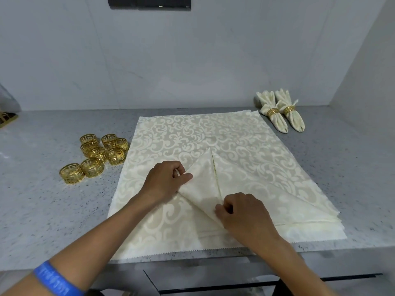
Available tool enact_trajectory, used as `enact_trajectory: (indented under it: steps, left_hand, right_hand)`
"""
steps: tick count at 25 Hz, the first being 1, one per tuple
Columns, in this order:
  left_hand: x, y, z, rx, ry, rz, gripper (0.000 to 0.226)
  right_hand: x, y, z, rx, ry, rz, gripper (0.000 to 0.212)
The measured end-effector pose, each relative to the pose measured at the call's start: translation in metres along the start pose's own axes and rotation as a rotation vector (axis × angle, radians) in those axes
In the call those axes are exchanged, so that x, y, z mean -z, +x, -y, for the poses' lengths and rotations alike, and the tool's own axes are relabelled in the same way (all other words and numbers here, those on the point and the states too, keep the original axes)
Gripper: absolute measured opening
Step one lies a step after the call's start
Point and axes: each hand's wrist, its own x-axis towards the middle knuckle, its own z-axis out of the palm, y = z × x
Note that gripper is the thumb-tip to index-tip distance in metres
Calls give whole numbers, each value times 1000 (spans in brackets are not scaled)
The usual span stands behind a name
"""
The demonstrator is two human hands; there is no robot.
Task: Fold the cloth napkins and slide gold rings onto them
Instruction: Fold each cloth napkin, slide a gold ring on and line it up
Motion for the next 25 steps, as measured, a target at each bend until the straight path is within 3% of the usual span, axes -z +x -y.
enact_trajectory:
  steps: [2, 4, 6, 7, 10, 14, 16, 18, 20, 22, 23, 25]
  left_hand:
    - [1, -1, -5, 0, 83, -29, 20]
    - [-4, 0, -13, -199, 357, -52, 19]
    - [-17, 7, -22, -485, 552, 53, 55]
    - [-21, 9, -27, -523, 542, 126, 62]
    - [-32, 16, -23, -369, 398, 287, 54]
    - [-36, 13, -13, -289, 493, 380, 68]
    - [-35, 12, -18, -335, 497, 282, 64]
    - [-31, -9, -29, -413, 472, -21, 45]
    - [-36, -51, -40, -441, 357, -230, 27]
    - [-43, -95, -55, -344, 222, -158, 27]
    - [-47, -108, -62, -265, 187, -113, 30]
    - [-60, -114, -68, -171, 220, -104, 28]
  right_hand:
    - [-2, -1, -2, 24, 10, -9, 27]
    - [-4, -4, -3, 92, 3, -40, 13]
    - [-8, -7, -2, 155, -38, -80, 17]
    - [-9, -8, -2, 165, -55, -92, 20]
    - [-12, -10, -6, 166, -69, -112, 22]
    - [-18, -10, -6, 215, -127, -147, 28]
    - [-16, -10, -8, 203, -166, -137, 29]
    - [-14, -10, -6, 207, -169, -107, 28]
    - [-8, -11, -6, 167, 7, -33, 30]
    - [18, -9, -11, 25, 494, 73, 29]
    - [33, -5, -20, -18, 646, 43, 29]
    - [63, 8, -52, 15, 507, -147, 24]
